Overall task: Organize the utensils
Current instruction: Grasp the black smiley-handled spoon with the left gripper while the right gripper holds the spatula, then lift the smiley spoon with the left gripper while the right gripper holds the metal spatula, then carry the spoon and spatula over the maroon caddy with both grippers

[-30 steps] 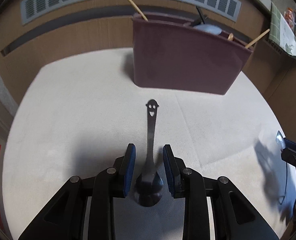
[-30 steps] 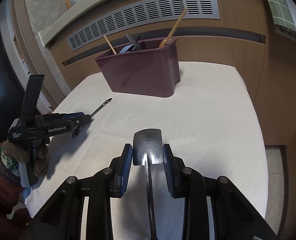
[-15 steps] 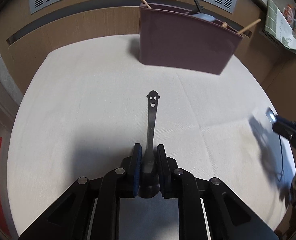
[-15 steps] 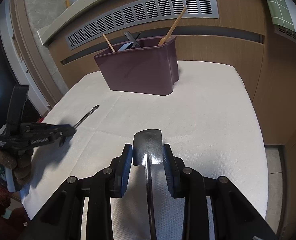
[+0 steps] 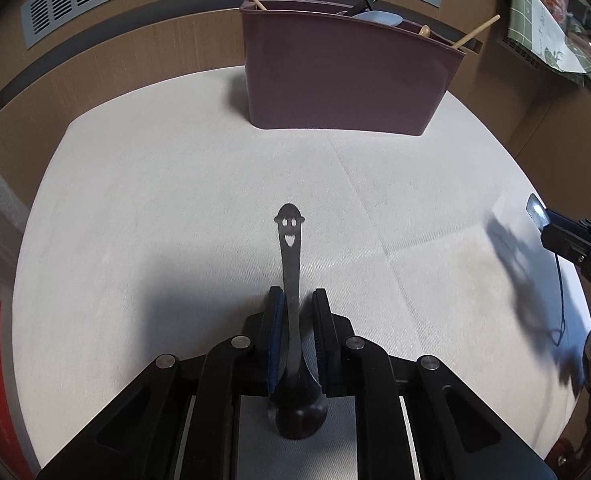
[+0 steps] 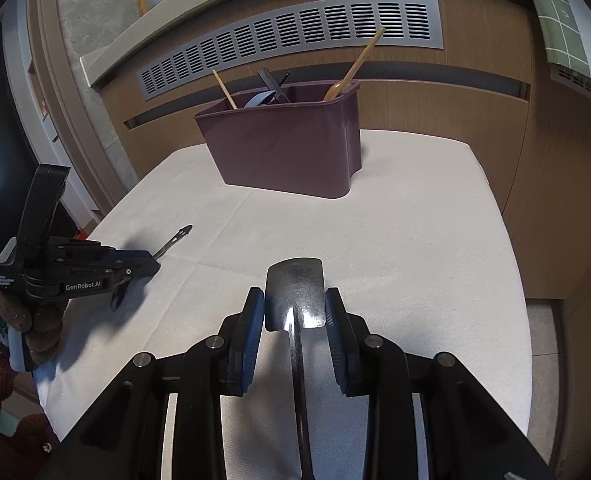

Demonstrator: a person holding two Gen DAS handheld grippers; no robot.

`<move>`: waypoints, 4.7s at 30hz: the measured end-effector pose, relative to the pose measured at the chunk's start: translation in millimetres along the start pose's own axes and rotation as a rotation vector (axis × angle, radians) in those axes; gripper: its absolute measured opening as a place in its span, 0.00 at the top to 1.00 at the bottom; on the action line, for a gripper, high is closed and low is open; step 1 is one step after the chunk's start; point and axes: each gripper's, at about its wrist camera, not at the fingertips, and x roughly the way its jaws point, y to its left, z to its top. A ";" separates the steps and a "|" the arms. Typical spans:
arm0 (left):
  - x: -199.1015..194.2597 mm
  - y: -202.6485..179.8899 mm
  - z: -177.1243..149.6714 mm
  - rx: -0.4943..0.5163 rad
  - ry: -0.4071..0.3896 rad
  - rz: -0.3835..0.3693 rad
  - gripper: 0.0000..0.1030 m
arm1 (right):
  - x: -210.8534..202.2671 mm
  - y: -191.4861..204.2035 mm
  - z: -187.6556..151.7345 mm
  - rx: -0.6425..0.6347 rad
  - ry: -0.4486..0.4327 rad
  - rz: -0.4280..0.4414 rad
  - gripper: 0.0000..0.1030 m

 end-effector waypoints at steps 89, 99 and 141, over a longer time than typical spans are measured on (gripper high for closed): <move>-5.7 -24.5 -7.8 0.279 0.038 -0.131 0.69 | 12.9 21.6 2.9 -0.007 0.032 -0.044 0.71; -40.5 -28.0 -24.7 0.136 -0.112 -0.110 0.71 | 3.4 18.7 4.3 -0.005 -0.004 -0.064 0.71; -61.2 35.5 197.2 -0.266 -0.783 -0.263 0.71 | 40.0 11.8 216.8 0.060 -0.611 -0.086 0.71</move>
